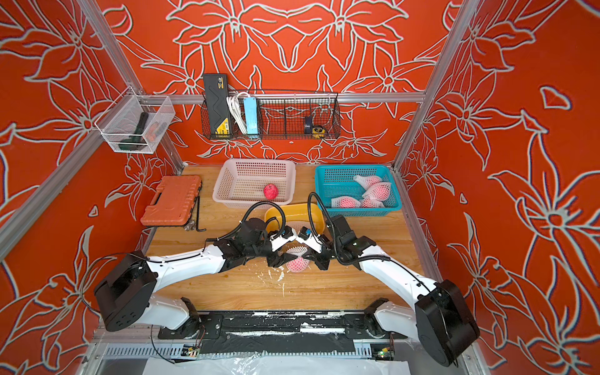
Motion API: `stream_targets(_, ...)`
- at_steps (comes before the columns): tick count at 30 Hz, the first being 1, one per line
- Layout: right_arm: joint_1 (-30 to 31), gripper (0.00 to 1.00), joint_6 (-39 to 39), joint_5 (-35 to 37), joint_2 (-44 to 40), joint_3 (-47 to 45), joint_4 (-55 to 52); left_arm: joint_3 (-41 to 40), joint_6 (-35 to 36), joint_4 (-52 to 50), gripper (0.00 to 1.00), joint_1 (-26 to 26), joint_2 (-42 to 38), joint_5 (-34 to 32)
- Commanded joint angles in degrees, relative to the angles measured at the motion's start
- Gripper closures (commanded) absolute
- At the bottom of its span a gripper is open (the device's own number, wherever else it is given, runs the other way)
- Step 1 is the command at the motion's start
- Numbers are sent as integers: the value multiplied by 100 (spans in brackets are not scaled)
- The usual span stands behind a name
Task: Remove foam nets from apples
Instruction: Remove the foam net from the apple.
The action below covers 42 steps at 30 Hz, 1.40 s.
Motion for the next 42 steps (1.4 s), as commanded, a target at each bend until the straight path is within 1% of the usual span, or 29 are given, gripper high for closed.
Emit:
stream_targets(1,46,97,-182,-188,101,259,3,-164,2,-180,34,40,-98,1)
stream_targets(5,64,96,-190,-231,177,382,-77,-127,27,-203,36,31,-37,18)
stream_targets(10,97,95,-182,-263,178,434,-85,-39,55,-215,47,21,134,169)
stream_targets(13,106,94,-164,-272,178,454,-101,7,61,-217,57,9,185,318)
stream_targets(15,123,92,-185,-282,203,466,-123,22,57,-191,67,-15,195,424)
stream_targets(16,123,92,-183,-281,213,482,-141,27,42,-190,71,-13,196,461)
stream_targets(18,137,88,-191,-256,245,522,-203,35,-11,-172,78,-13,179,550)
stream_targets(22,161,78,-213,-212,271,549,-347,-24,-93,-105,87,-14,97,663)
stream_targets(29,161,66,-243,-101,351,473,-494,-37,-138,-69,92,-13,60,625)
stream_targets(36,192,55,-261,-64,546,591,-499,36,-214,-54,92,-14,28,624)
stream_targets(38,246,50,-271,5,673,681,-572,81,-209,-118,93,-13,37,638)
stream_targets(42,292,48,-248,131,767,740,-579,85,-211,-203,93,-17,-17,631)
